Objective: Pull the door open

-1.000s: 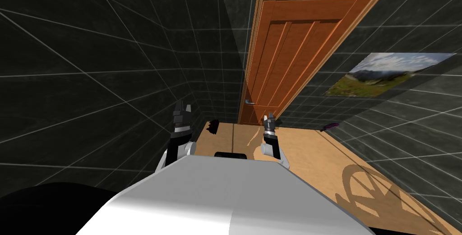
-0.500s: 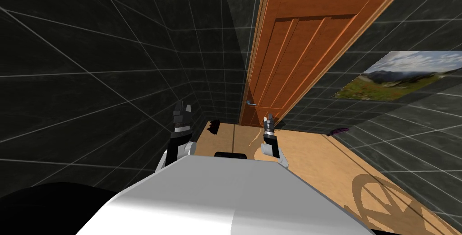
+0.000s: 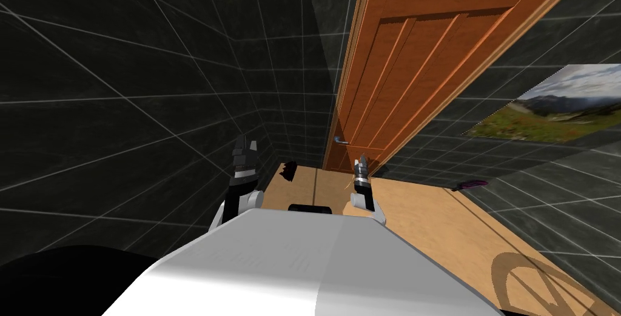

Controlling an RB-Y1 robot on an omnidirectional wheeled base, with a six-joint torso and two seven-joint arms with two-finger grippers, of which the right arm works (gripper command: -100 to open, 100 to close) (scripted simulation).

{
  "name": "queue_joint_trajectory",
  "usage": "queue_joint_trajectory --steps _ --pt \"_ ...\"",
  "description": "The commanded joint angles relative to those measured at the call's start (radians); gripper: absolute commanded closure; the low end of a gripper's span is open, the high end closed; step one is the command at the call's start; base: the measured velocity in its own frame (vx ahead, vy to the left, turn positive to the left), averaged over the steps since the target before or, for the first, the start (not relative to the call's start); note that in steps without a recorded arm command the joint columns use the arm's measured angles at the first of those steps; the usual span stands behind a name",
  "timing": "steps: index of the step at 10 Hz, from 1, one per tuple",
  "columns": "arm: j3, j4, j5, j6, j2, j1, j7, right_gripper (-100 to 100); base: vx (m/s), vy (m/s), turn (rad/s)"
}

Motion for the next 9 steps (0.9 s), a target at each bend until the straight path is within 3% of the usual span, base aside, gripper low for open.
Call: queue_joint_trajectory --steps 1,9 --pt "-0.014 0.050 -0.004 -0.009 -0.004 -0.027 -0.002 -100 0.066 -0.027 0.153" --pt "-0.050 0.243 -0.015 -0.035 -0.015 -0.093 -0.008 -100 0.053 -0.027 0.082"
